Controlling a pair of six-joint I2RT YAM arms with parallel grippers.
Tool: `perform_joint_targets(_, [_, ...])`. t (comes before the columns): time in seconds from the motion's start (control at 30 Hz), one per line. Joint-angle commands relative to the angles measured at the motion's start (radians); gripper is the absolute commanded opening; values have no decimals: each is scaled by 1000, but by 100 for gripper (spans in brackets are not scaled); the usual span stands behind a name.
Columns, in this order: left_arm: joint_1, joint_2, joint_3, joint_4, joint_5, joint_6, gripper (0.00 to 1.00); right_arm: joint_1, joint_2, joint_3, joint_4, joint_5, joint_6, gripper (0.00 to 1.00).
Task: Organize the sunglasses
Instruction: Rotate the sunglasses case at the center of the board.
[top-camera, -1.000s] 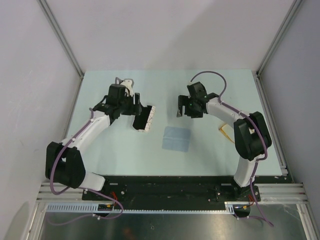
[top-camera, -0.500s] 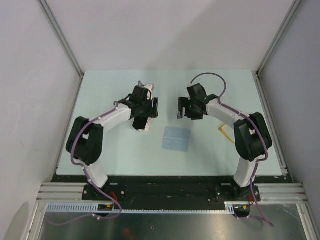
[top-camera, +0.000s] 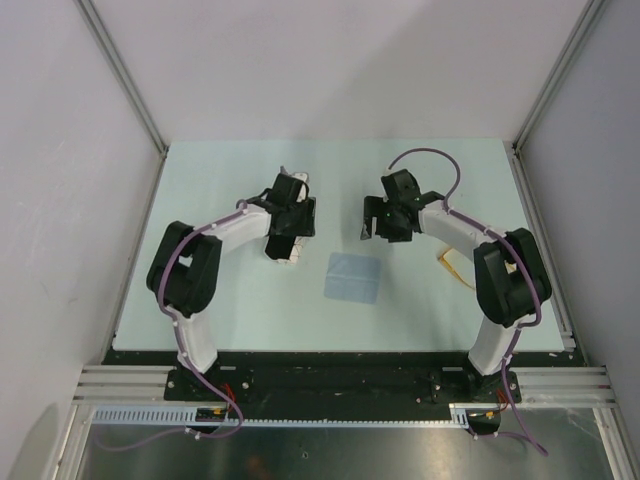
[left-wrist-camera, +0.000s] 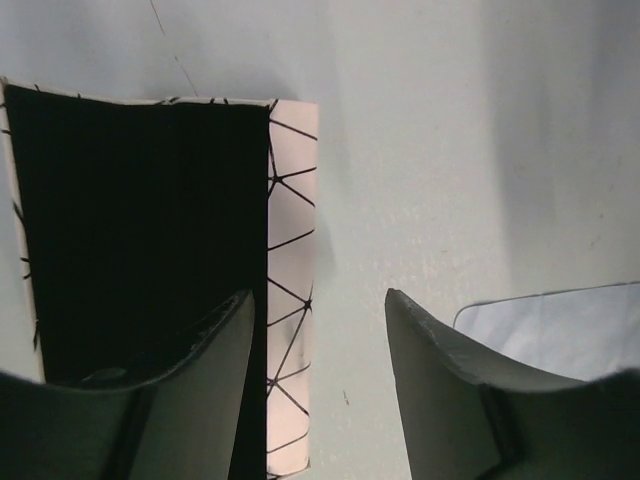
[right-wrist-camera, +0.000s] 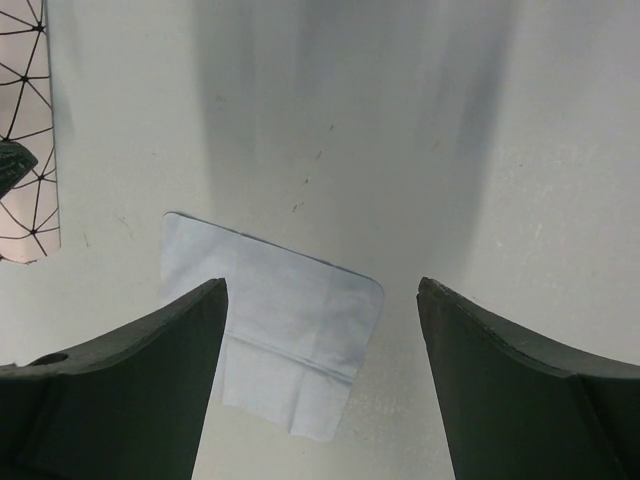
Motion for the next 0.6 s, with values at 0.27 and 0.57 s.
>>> perform_joint_targets(0.27, [3,86,98,-50,-17,-38,42,-28,-68,-23,27,8,14,81])
perform_joint_targets(0.57, [27,103,146,-92,-17,-84,28,-40,-85,-39,34,11,17,81])
